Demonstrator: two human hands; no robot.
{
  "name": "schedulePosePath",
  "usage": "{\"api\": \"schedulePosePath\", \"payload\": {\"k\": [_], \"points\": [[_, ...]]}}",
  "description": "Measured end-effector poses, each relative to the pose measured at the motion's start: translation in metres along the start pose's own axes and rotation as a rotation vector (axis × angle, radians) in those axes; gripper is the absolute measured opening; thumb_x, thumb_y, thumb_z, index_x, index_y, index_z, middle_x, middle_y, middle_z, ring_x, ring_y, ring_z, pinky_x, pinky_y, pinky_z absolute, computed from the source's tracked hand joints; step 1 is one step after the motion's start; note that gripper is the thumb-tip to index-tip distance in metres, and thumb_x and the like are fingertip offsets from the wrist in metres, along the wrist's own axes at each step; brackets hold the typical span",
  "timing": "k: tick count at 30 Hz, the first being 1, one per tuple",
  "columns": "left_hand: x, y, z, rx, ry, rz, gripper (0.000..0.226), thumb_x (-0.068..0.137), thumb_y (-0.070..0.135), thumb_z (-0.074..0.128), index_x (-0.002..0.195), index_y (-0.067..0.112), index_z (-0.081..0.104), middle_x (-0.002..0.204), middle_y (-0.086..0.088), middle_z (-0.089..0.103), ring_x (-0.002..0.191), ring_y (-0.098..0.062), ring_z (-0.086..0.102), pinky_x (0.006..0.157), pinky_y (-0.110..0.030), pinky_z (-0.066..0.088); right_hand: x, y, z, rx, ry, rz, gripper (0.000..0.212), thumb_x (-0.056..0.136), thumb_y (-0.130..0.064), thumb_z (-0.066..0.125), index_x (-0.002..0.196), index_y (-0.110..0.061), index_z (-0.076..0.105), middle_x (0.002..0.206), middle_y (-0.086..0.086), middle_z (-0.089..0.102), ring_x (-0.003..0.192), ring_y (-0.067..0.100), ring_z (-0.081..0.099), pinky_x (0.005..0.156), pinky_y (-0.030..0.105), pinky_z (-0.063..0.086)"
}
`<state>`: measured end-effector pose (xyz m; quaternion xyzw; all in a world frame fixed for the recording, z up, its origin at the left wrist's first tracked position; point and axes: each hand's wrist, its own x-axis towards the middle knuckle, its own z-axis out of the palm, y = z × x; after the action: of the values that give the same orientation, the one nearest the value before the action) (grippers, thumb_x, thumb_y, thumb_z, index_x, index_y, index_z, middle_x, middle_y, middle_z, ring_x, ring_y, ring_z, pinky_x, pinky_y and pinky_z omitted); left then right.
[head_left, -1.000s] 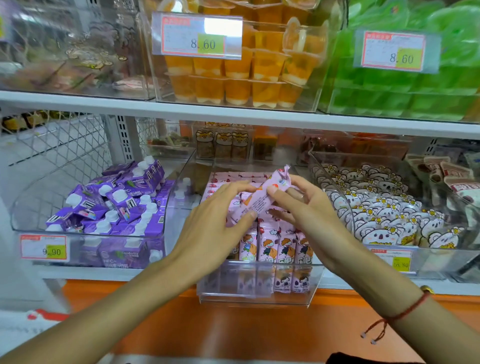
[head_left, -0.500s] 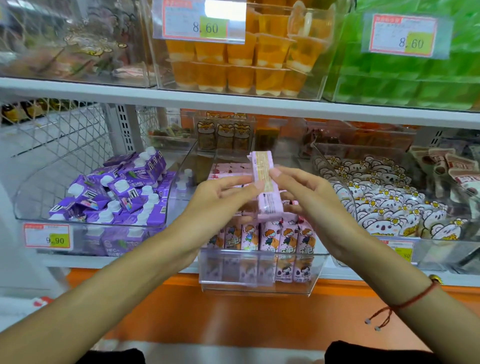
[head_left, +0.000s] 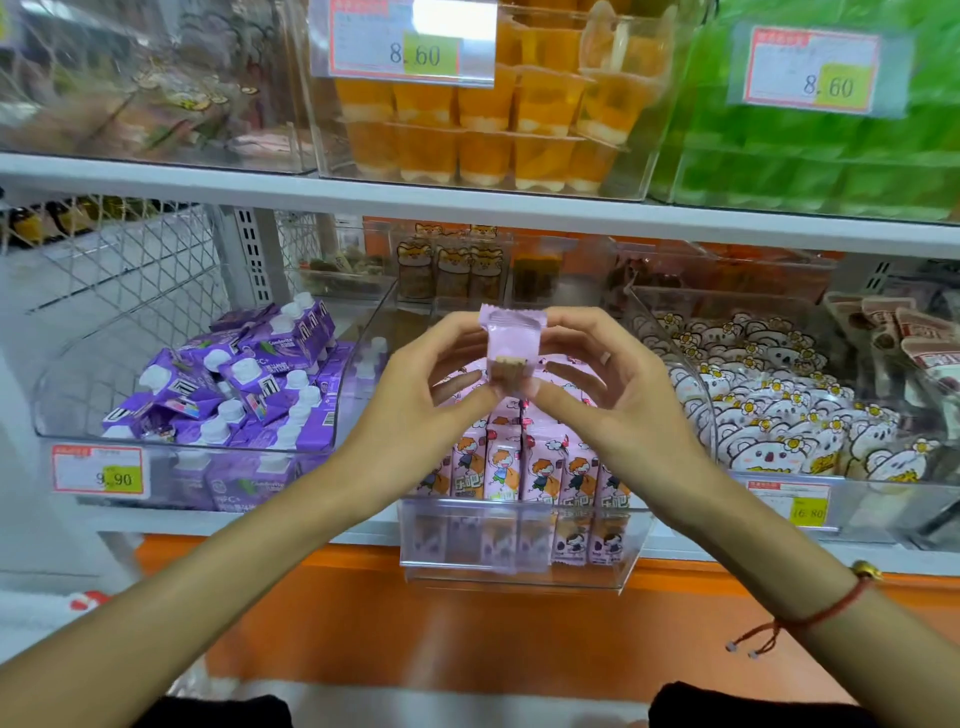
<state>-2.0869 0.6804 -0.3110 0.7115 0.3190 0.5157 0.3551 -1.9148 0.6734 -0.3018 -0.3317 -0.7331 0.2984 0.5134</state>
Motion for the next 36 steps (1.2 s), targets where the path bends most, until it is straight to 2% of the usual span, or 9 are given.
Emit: {"api": "schedulePosePath", "payload": {"k": [8, 13, 18, 20, 24, 27, 29, 33, 36], "points": [[0.002, -0.006, -0.006, -0.237, 0.025, -0.141, 0.039, 0.089, 0.010, 0.061, 0.126, 0.022, 0.056, 0.124, 0.005, 0.065, 0.119, -0.007, 0.058, 0.092, -0.023, 0.051, -0.001, 0.000, 0.000, -0.030, 0.006, 0.054, 0.057, 0.083, -0.014, 0.071, 0.132, -0.032, 0.048, 0.115, -0.009, 0.063, 0.113, 0.004, 0.057, 0.098, 0.022, 0.045], [0.004, -0.002, -0.004, -0.532, 0.046, -0.260, 0.039, 0.086, 0.013, 0.060, 0.125, 0.014, 0.055, 0.113, 0.003, 0.071, 0.112, -0.015, 0.064, 0.089, -0.029, 0.055, 0.000, -0.003, 0.003, 0.029, 0.065, 0.063, 0.028, 0.085, -0.009, 0.068, 0.111, -0.020, 0.063, 0.108, -0.010, 0.067, 0.102, -0.001, 0.061, 0.083, 0.013, 0.049], [0.008, 0.000, -0.011, -0.520, 0.118, -0.187, 0.077, 0.077, 0.012, 0.069, 0.143, 0.032, 0.035, 0.131, 0.012, 0.059, 0.119, -0.008, 0.059, 0.092, -0.026, 0.053, 0.004, 0.002, -0.002, 0.221, 0.111, 0.274, 0.020, 0.089, -0.019, 0.063, 0.109, -0.020, 0.067, 0.103, -0.004, 0.073, 0.090, 0.007, 0.067, 0.079, 0.019, 0.054], [0.009, 0.002, -0.016, -0.506, 0.109, -0.180, 0.067, 0.082, 0.010, 0.066, 0.139, 0.034, 0.041, 0.127, 0.015, 0.062, 0.116, -0.008, 0.061, 0.086, -0.024, 0.054, 0.005, 0.006, -0.007, 0.284, 0.091, 0.371, 0.022, 0.091, -0.021, 0.060, 0.111, -0.019, 0.068, 0.106, 0.003, 0.073, 0.089, 0.012, 0.066, 0.076, 0.020, 0.054], [0.009, 0.003, -0.020, -0.455, 0.234, -0.237, 0.039, 0.086, 0.011, 0.065, 0.123, 0.020, 0.059, 0.119, 0.000, 0.067, 0.101, -0.011, 0.067, 0.073, -0.020, 0.055, 0.005, 0.005, -0.007, 0.390, 0.051, 0.428, 0.030, 0.085, -0.026, 0.064, 0.113, -0.019, 0.068, 0.111, 0.001, 0.071, 0.096, 0.013, 0.067, 0.076, 0.020, 0.055], [0.008, 0.001, -0.015, -0.361, 0.314, -0.260, 0.035, 0.083, 0.019, 0.070, 0.116, 0.015, 0.061, 0.108, 0.001, 0.071, 0.097, -0.009, 0.068, 0.072, -0.022, 0.057, 0.005, 0.005, -0.005, 0.317, 0.123, 0.393, 0.054, 0.066, -0.035, 0.075, 0.116, -0.021, 0.064, 0.110, 0.000, 0.071, 0.087, 0.013, 0.068, 0.077, 0.024, 0.053], [0.007, 0.000, -0.012, -0.220, 0.333, -0.251, 0.036, 0.079, 0.030, 0.073, 0.111, 0.019, 0.062, 0.104, 0.002, 0.071, 0.092, -0.006, 0.067, 0.070, -0.021, 0.057, 0.006, 0.006, -0.006, 0.350, 0.197, 0.411, 0.053, 0.066, -0.034, 0.075, 0.116, -0.020, 0.062, 0.099, -0.001, 0.073, 0.079, 0.012, 0.068, 0.071, 0.021, 0.053], [0.007, 0.001, -0.013, 0.145, 0.273, -0.141, 0.039, 0.076, 0.035, 0.076, 0.109, 0.027, 0.057, 0.116, 0.004, 0.059, 0.100, -0.001, 0.061, 0.079, -0.007, 0.047, 0.010, 0.009, -0.010, 0.633, 0.222, 0.600, 0.031, 0.075, -0.032, 0.069, 0.101, -0.016, 0.065, 0.081, -0.001, 0.072, 0.066, 0.009, 0.067, 0.060, 0.016, 0.053], [0.006, 0.003, -0.012, 0.039, 0.214, -0.125, 0.037, 0.082, 0.021, 0.072, 0.113, 0.025, 0.052, 0.115, 0.009, 0.062, 0.101, 0.003, 0.063, 0.088, -0.014, 0.049, 0.010, 0.011, -0.011, 0.765, 0.117, 0.724, 0.034, 0.076, -0.034, 0.068, 0.103, -0.014, 0.066, 0.082, 0.004, 0.069, 0.065, 0.010, 0.065, 0.061, 0.018, 0.055]]}}
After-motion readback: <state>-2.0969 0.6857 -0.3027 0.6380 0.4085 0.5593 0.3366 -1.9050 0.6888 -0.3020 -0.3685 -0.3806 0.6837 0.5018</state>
